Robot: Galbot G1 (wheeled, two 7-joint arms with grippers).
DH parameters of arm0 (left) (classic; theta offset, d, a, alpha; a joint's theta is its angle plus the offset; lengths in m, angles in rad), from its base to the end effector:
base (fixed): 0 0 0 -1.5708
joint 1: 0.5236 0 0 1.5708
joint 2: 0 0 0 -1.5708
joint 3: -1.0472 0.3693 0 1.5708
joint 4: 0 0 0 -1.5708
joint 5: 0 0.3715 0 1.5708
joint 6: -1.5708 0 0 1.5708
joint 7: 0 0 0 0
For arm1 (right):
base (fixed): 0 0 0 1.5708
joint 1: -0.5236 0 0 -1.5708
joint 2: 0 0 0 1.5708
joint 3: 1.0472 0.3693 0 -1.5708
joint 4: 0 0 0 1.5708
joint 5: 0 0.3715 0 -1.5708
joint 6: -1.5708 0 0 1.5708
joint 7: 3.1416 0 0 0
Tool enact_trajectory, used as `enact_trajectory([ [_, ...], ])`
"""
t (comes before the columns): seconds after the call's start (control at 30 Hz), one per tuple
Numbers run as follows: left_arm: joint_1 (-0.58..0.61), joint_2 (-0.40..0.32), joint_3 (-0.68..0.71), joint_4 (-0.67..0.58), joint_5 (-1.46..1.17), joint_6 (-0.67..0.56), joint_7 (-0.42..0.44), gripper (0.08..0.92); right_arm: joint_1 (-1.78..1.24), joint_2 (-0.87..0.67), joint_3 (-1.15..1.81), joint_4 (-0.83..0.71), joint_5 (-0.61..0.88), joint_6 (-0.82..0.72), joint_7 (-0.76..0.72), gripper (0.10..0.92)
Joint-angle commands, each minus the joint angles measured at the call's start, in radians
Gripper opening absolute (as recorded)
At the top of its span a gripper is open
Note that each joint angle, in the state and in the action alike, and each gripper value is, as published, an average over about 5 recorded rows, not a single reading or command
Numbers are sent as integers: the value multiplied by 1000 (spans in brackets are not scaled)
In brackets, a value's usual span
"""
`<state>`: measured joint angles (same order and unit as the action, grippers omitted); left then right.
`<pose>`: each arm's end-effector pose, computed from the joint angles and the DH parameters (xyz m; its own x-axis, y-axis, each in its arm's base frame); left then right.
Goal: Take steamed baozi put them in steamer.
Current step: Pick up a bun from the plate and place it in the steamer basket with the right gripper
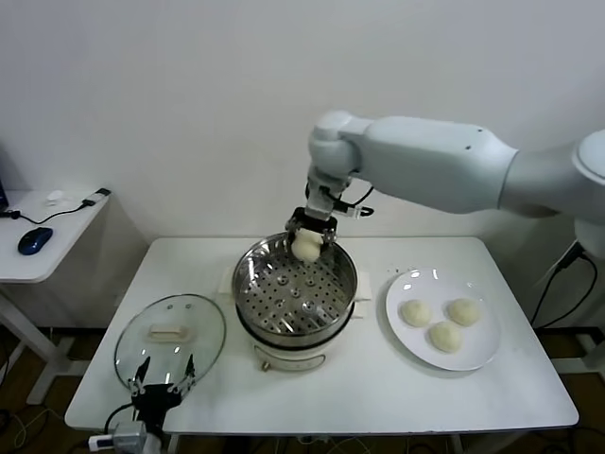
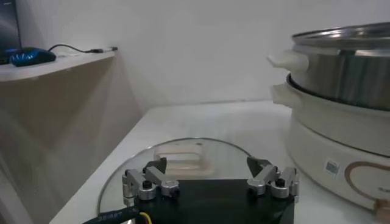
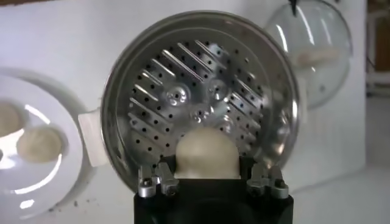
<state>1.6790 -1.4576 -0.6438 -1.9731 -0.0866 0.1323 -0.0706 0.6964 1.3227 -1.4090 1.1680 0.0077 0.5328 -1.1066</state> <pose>0.1452 0.0660 -0.3762 -0.9310 -0.1434 0.3357 -0.1157 0.9881 0.1013 0.5898 0.1834 -0.0199 -0.1339 -0.1145 0.9844 -0.1126 -0.9851 -0.1299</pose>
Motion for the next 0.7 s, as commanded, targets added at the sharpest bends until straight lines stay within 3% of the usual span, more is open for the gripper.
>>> enact_trajectory([
  [0.03,4,-2,2,-9,0,-1,0,823,-137,75,15,-137,-173,127,11,662],
  [0.7,-13,-6,5,13,-4,-5,-8,823,-270,199,136,-454,-266,195,58,662],
])
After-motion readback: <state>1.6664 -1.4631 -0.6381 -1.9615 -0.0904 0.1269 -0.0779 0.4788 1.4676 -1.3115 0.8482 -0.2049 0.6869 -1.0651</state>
